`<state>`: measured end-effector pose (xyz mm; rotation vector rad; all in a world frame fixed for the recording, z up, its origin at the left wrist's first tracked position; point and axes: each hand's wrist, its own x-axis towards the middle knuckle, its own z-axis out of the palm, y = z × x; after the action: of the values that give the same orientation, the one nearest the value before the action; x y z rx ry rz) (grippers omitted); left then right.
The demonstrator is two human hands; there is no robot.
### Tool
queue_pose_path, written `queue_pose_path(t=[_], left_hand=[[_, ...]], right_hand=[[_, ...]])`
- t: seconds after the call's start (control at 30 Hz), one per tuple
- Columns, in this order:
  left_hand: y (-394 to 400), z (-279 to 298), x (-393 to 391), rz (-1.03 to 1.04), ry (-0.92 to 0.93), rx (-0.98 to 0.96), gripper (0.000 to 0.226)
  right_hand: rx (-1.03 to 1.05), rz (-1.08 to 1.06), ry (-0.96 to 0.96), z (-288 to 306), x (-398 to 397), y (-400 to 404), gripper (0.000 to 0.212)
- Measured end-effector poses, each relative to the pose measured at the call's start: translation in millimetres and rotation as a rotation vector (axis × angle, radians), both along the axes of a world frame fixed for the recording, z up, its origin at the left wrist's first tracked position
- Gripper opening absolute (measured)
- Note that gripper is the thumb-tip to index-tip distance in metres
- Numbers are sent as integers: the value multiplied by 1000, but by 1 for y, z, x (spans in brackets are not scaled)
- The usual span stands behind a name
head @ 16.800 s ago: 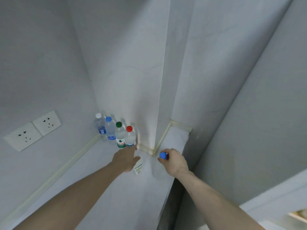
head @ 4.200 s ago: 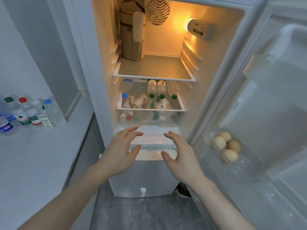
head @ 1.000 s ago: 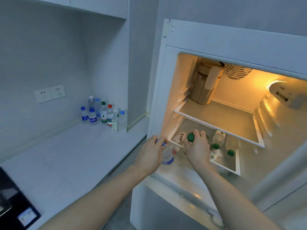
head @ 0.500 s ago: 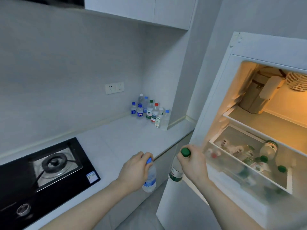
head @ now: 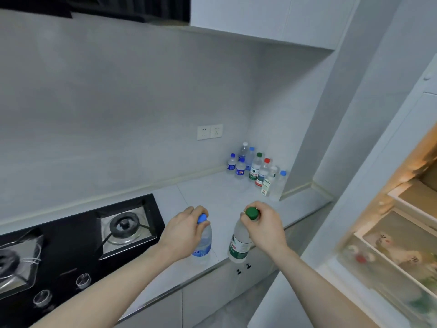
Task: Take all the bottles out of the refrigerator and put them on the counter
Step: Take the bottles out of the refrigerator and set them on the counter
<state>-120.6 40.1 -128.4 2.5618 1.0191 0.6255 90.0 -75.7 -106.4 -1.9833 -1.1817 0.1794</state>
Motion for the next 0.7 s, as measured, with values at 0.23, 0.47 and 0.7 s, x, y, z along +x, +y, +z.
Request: queue_pose_path(t=[0.23,0.47,0.7], left_hand=[[51,6,34,76,31,-24,16],[100,4,80,82,34,-55,18],[171,-7,144,42,55,-72,15]], right_hand=[[-8,46,11,-4,37,62,9],[-40,29,39,-8,82,112,10],[-94,-37,112,-19,136,166,10]])
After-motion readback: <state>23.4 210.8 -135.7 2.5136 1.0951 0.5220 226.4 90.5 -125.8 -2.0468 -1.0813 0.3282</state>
